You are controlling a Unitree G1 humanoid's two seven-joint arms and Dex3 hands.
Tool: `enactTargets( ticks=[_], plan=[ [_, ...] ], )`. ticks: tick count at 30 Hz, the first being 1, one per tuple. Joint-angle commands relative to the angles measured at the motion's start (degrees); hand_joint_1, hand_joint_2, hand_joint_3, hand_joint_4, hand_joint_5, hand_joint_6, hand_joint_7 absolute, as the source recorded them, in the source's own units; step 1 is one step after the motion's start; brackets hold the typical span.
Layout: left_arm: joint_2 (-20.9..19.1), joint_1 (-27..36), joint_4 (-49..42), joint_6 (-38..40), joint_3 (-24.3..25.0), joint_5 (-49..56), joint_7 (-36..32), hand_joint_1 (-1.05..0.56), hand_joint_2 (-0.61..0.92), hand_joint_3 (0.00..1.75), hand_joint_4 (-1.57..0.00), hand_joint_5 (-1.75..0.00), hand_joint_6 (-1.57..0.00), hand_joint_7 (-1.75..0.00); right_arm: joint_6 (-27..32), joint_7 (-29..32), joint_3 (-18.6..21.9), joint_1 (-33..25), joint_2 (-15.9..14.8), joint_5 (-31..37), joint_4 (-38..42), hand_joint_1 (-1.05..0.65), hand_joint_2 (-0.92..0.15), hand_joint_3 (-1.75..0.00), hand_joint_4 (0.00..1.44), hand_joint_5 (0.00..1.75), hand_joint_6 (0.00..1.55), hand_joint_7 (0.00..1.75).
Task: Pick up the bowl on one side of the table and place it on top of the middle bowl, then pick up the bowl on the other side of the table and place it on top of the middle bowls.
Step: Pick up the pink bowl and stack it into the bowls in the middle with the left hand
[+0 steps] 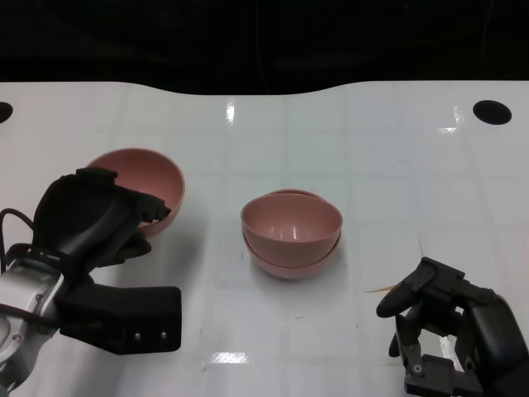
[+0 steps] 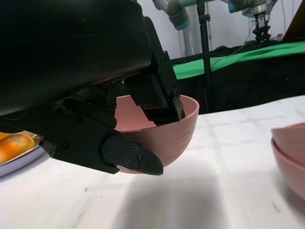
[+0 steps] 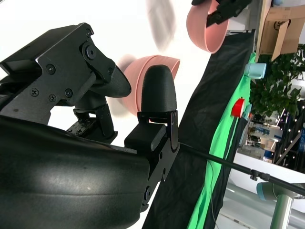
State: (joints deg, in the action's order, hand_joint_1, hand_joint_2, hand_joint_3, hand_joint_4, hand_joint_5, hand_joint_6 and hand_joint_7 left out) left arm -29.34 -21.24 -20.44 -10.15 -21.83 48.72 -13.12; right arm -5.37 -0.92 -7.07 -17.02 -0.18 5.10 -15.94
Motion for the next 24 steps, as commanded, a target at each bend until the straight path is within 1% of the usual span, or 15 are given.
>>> enactTargets(
  ticks=[1, 3, 6, 7, 10, 14, 16, 21, 24],
  plan=[
    [-1.1, -0.8, 3.1, 0.6, 1.4, -1.7, 4.3, -0.38, 0.90, 0.00, -0.65, -1.73, -1.11, -0.02, 0.1, 0.2, 0.1, -0.2, 0.0, -0.2, -0.4, 0.00, -0.43, -1.31, 0.81, 1.56, 0.74, 1.37],
    [-0.9, -1.1, 5.0, 1.4, 2.1, -3.4, 8.1, -0.37, 0.91, 0.00, -0.67, -1.62, -1.10, -0.01, 0.3, 0.1, 0.1, -0.1, 0.0, -0.3, -0.4, 0.00, -0.43, -1.31, 0.81, 1.56, 0.74, 1.37],
    [-0.4, -1.9, 7.0, 1.7, 3.2, -6.1, 12.5, -0.36, 0.90, 0.00, -0.73, -1.53, -1.10, -0.01, 0.5, 0.0, 0.1, -0.1, 0.1, -0.5, -0.5, 0.00, -0.43, -1.31, 0.81, 1.56, 0.73, 1.37],
    [-0.2, -2.2, 7.8, 2.0, 3.5, -7.0, 14.1, -0.36, 0.90, 0.00, -0.74, -1.52, -1.10, -0.01, 0.4, 0.1, 0.1, -0.1, 0.0, -0.4, -0.5, 0.00, -0.43, -1.31, 0.81, 1.57, 0.73, 1.37],
    [0.5, -3.2, 9.5, 2.9, 4.2, -8.7, 17.0, -0.37, 0.89, 0.00, -0.76, -1.57, -1.12, -0.01, 0.2, 0.1, 0.0, -0.2, 0.1, -0.3, -0.4, 0.00, -0.43, -1.30, 0.81, 1.57, 0.73, 1.37],
    [1.4, -4.8, 10.3, 3.1, 4.8, -10.3, 18.9, -0.36, 0.88, 0.00, -0.80, -1.54, -1.13, -0.01, -0.3, 0.0, 0.1, -0.1, 0.0, -0.4, 0.1, 0.00, -0.44, -1.28, 0.81, 1.57, 0.73, 1.37],
    [1.8, -5.6, 10.3, 3.3, 4.9, -10.8, 19.7, -0.37, 0.88, 0.00, -0.83, -1.38, -1.13, -0.01, -0.2, 0.0, 0.0, 0.0, 0.0, -0.3, 0.2, 0.00, -0.44, -1.27, 0.81, 1.56, 0.74, 1.36],
    [3.1, -7.0, 10.5, 3.7, 4.3, -11.0, 20.7, -0.37, 0.89, 0.00, -0.89, -1.18, -1.12, 0.00, 0.4, -0.1, -0.2, -0.2, 0.1, -0.4, 0.0, 0.00, -0.46, -1.25, 0.80, 1.57, 0.73, 1.36],
    [4.1, -7.8, 10.1, 3.5, 3.9, -11.3, 21.3, -0.38, 0.90, 0.00, -0.90, -1.21, -1.12, 0.00, -0.1, -0.3, -0.3, -0.2, 0.0, -0.6, 0.3, 0.00, -0.46, -1.24, 0.80, 1.58, 0.73, 1.37]
  ],
)
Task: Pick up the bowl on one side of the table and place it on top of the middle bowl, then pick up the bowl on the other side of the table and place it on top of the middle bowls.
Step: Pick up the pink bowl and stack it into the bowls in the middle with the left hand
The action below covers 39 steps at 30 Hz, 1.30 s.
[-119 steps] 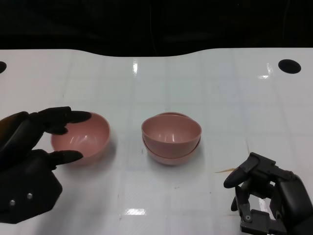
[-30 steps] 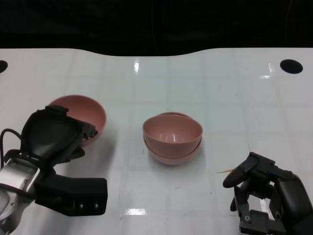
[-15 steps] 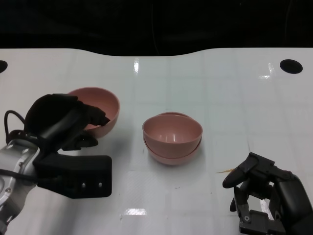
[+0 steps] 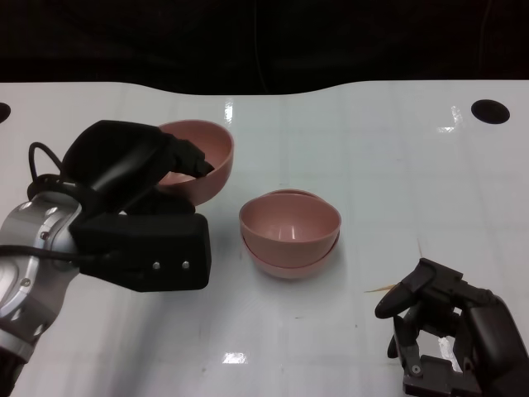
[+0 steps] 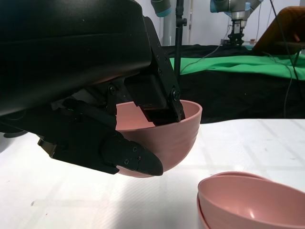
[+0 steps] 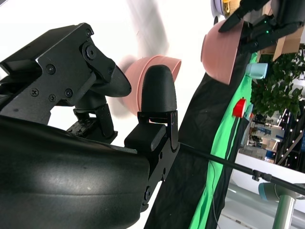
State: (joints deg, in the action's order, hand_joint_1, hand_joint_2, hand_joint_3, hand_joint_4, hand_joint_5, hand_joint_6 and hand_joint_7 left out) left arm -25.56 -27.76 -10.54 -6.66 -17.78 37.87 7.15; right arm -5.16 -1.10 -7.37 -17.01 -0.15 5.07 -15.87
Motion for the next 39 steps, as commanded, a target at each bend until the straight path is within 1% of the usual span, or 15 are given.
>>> enactTargets(
  ticks=[1, 3, 8, 9, 10, 11, 14, 18, 24, 26, 30, 33, 37, 38, 39],
  plan=[
    [0.6, -1.5, 0.1, -0.3, -0.2, -0.6, 1.1, -0.37, 0.89, 0.00, -0.91, -1.25, -1.12, 0.00, -0.4, -0.2, 0.0, -0.2, -0.1, -0.5, 0.3, 0.00, -0.46, -1.24, 0.80, 1.58, 0.73, 1.37],
    [1.3, -2.1, -0.3, -0.9, -0.3, -1.5, 1.9, -0.37, 0.89, 0.00, -0.89, -1.28, -1.13, -0.01, -0.2, -0.1, -0.1, -0.2, 0.0, -0.5, 0.2, 0.00, -0.46, -1.24, 0.80, 1.58, 0.73, 1.37],
    [2.6, -3.4, -1.0, -1.3, -0.4, -3.5, 3.9, -0.38, 0.90, 0.00, -0.86, -1.23, -1.14, -0.01, 0.0, 0.0, -0.3, -0.3, 0.1, -0.2, 0.0, 0.00, -0.46, -1.23, 0.80, 1.58, 0.74, 1.36],
    [3.0, -3.7, -1.3, -1.7, -0.4, -3.7, 3.8, -0.38, 0.89, 0.00, -0.87, -1.28, -1.14, -0.01, -0.1, 0.0, -0.3, -0.3, 0.1, -0.2, 0.1, 0.00, -0.46, -1.23, 0.81, 1.58, 0.74, 1.36],
    [3.2, -4.0, -1.5, -2.0, -0.5, -3.8, 3.9, -0.38, 0.89, 0.00, -0.85, -1.37, -1.14, -0.01, -0.1, 0.0, -0.3, -0.2, 0.0, -0.1, 0.2, 0.00, -0.46, -1.23, 0.81, 1.58, 0.74, 1.36],
    [3.4, -4.2, -1.8, -2.5, -0.6, -3.9, 3.7, -0.38, 0.89, 0.00, -0.84, -1.40, -1.14, -0.01, -0.2, 0.0, -0.3, -0.2, 0.0, -0.2, 0.3, 0.00, -0.46, -1.22, 0.80, 1.58, 0.74, 1.36],
    [3.9, -4.9, -2.7, -4.0, -0.8, -4.2, 3.5, -0.38, 0.89, 0.00, -0.84, -1.35, -1.14, 0.00, -0.3, -0.1, -0.3, -0.2, -0.1, -0.4, 0.5, 0.00, -0.47, -1.22, 0.80, 1.58, 0.74, 1.35],
    [5.3, -6.0, -4.1, -6.0, -1.4, -4.4, 3.1, -0.40, 0.90, 0.00, -0.83, -1.34, -1.14, 0.00, -0.4, -0.4, -0.3, -0.1, -0.1, -0.8, 0.9, 0.00, -0.47, -1.21, 0.80, 1.58, 0.74, 1.35],
    [6.9, -6.8, -5.5, -8.3, -1.3, -6.2, 4.0, -0.39, 0.91, 0.00, -0.84, -1.25, -1.13, 0.00, -0.5, -0.5, -0.3, 0.1, -0.2, -0.5, 1.2, -0.01, -0.48, -1.20, 0.79, 1.58, 0.74, 1.36],
    [7.3, -7.0, -5.8, -9.1, -1.4, -7.0, 5.0, -0.40, 0.92, 0.00, -0.85, -1.10, -1.12, 0.00, -0.5, -0.4, -0.3, 0.1, -0.2, -0.4, 1.3, -0.01, -0.48, -1.19, 0.79, 1.58, 0.74, 1.36],
    [7.5, -7.7, -6.8, -10.4, -1.6, -8.5, 6.7, -0.40, 0.92, 0.00, -0.90, -0.91, -1.12, 0.00, -0.5, -0.4, -0.3, 0.1, -0.2, -0.3, 1.3, -0.01, -0.48, -1.18, 0.80, 1.58, 0.74, 1.36],
    [7.5, -7.9, -7.2, -11.5, -1.8, -9.0, 7.8, -0.40, 0.92, 0.00, -0.95, -0.93, -1.12, 0.00, -0.7, -0.5, -0.4, 0.1, -0.2, -0.3, 1.4, -0.01, -0.49, -1.18, 0.80, 1.58, 0.74, 1.35],
    [7.3, -8.1, -7.4, -12.0, -1.9, -9.5, 8.4, -0.40, 0.92, 0.00, -0.94, -1.00, -1.13, 0.00, -0.9, -0.5, -0.4, 0.1, -0.3, -0.2, 1.5, -0.02, -0.49, -1.17, 0.80, 1.57, 0.74, 1.35],
    [7.3, -8.1, -7.4, -12.1, -2.0, -9.7, 8.7, -0.40, 0.91, 0.00, -0.92, -1.10, -1.13, 0.00, -1.0, -0.5, -0.4, 0.1, -0.3, -0.2, 1.6, -0.02, -0.49, -1.17, 0.80, 1.58, 0.74, 1.35],
    [7.3, -8.1, -7.4, -12.1, -2.0, -9.8, 8.9, -0.40, 0.91, 0.00, -0.91, -1.15, -1.13, 0.00, -1.1, -0.5, -0.4, 0.1, -0.3, -0.2, 1.6, -0.02, -0.49, -1.17, 0.80, 1.58, 0.74, 1.35]
  ],
)
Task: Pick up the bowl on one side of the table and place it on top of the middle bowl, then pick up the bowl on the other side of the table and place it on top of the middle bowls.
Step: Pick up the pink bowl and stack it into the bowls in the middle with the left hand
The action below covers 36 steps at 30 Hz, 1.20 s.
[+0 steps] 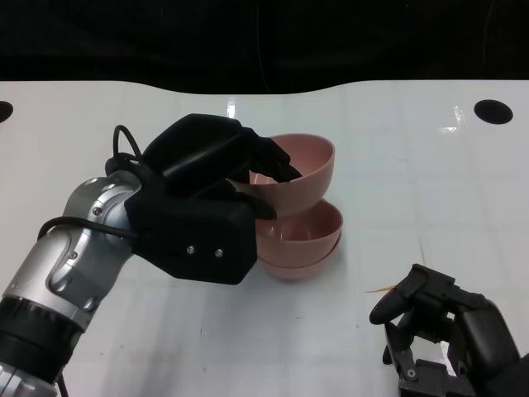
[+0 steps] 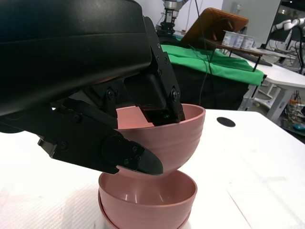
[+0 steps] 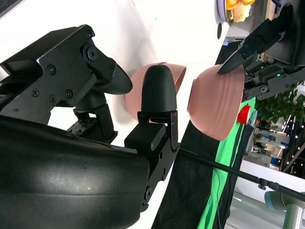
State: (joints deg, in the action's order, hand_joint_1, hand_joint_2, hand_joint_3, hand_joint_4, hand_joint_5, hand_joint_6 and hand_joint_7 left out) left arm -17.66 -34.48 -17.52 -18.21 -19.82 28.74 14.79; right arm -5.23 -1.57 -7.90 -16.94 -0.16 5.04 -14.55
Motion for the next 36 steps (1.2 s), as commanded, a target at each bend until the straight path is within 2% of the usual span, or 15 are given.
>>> enactTargets(
  ticks=[1, 3, 7, 17, 31, 33, 36],
  plan=[
    [-0.6, -1.5, -0.8, -1.3, -0.1, -0.7, 1.1, -0.40, 0.91, 0.00, -0.90, -1.17, -1.13, 0.00, -0.9, 0.0, 0.1, 0.0, -0.3, -0.1, 0.2, -0.02, -0.49, -1.16, 0.80, 1.58, 0.74, 1.35],
    [-0.7, -1.6, -1.2, -2.4, -0.3, -0.6, 1.1, -0.39, 0.90, 0.00, -0.89, -1.30, -1.15, -0.01, -0.7, 0.1, 0.1, 0.0, -0.2, -0.1, 0.0, -0.02, -0.49, -1.16, 0.80, 1.58, 0.74, 1.35],
    [-1.1, -1.5, -1.5, -3.6, -1.0, 0.7, 1.0, -0.39, 0.91, 0.00, -0.88, -1.37, -1.15, -0.01, -0.7, 0.1, 0.1, -0.1, -0.3, 0.1, -0.1, -0.03, -0.49, -1.16, 0.80, 1.57, 0.74, 1.35],
    [-1.7, -0.3, -2.1, -5.6, -2.2, 3.8, -0.4, -0.38, 0.88, 0.00, -0.77, -1.70, -1.15, 0.00, -0.9, 0.0, 0.1, -0.1, -0.3, -0.1, 0.0, -0.03, -0.50, -1.15, 0.80, 1.57, 0.74, 1.34],
    [-0.6, -0.2, -2.5, -4.8, -1.9, 0.7, 1.9, -0.39, 0.90, 0.00, -0.76, -1.58, -1.15, 0.00, -1.0, 0.2, 0.1, -0.2, -0.4, 0.5, -0.1, -0.03, -0.50, -1.14, 0.81, 1.57, 0.75, 1.34],
    [-0.5, -0.3, -2.6, -4.1, -1.8, -0.4, 3.0, -0.38, 0.91, 0.00, -0.76, -1.47, -1.14, 0.00, -1.1, 0.3, 0.0, -0.2, -0.4, 0.7, -0.1, -0.04, -0.50, -1.14, 0.81, 1.57, 0.75, 1.34],
    [-0.6, -0.5, -2.4, -3.4, -1.9, -0.5, 3.5, -0.39, 0.92, 0.00, -0.78, -1.46, -1.13, 0.00, -1.1, 0.3, 0.0, -0.2, -0.3, 0.7, 0.0, -0.04, -0.49, -1.14, 0.81, 1.57, 0.75, 1.34]
  ],
)
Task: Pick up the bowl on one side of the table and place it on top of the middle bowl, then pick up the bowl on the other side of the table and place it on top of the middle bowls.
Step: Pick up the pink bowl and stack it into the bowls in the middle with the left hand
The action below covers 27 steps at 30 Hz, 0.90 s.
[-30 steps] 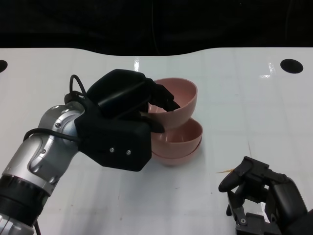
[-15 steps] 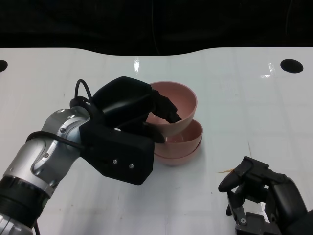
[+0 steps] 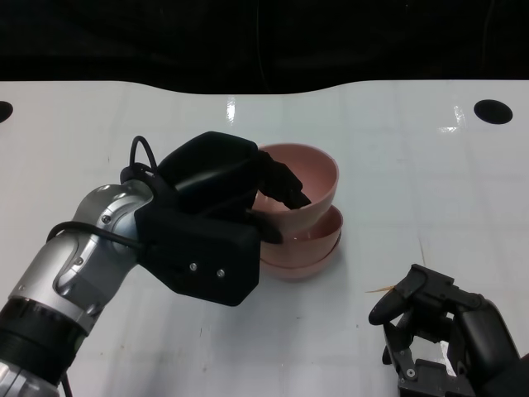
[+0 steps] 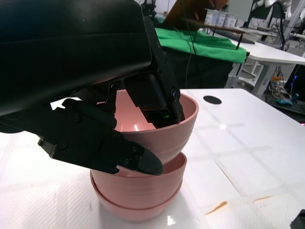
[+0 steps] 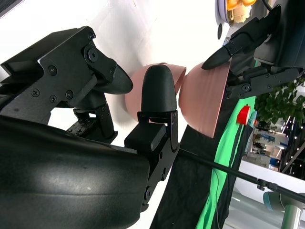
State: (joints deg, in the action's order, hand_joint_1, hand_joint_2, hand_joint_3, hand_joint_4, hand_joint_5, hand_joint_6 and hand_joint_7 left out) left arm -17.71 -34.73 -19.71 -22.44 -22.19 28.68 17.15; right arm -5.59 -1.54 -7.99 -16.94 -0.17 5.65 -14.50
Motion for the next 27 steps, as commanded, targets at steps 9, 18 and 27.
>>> enactTargets(
  ticks=[9, 18, 27],
  plan=[
    [-0.8, -1.0, -0.1, 1.8, 0.5, -0.4, 1.7, -0.38, 0.92, 0.00, -0.80, -1.58, -1.13, 0.00, -0.5, 0.1, 0.0, -0.3, 0.0, -0.4, -0.3, -0.04, -0.51, -1.13, 0.81, 1.58, 0.74, 1.34],
    [-0.9, -1.3, 0.4, 2.7, 0.5, -1.2, 4.2, -0.38, 0.91, 0.00, -0.83, -1.45, -1.13, 0.00, -0.5, 0.1, -0.1, -0.4, -0.1, -0.3, -0.4, -0.02, -0.50, -1.14, 0.80, 1.58, 0.74, 1.36],
    [-0.7, -1.5, 0.4, 3.4, 0.6, -2.6, 5.9, -0.37, 0.91, 0.00, -0.81, -1.48, -1.13, 0.00, -0.4, 0.2, 0.0, -0.3, -0.2, -0.1, -0.3, -0.03, -0.50, -1.15, 0.80, 1.57, 0.74, 1.35]
  ],
)
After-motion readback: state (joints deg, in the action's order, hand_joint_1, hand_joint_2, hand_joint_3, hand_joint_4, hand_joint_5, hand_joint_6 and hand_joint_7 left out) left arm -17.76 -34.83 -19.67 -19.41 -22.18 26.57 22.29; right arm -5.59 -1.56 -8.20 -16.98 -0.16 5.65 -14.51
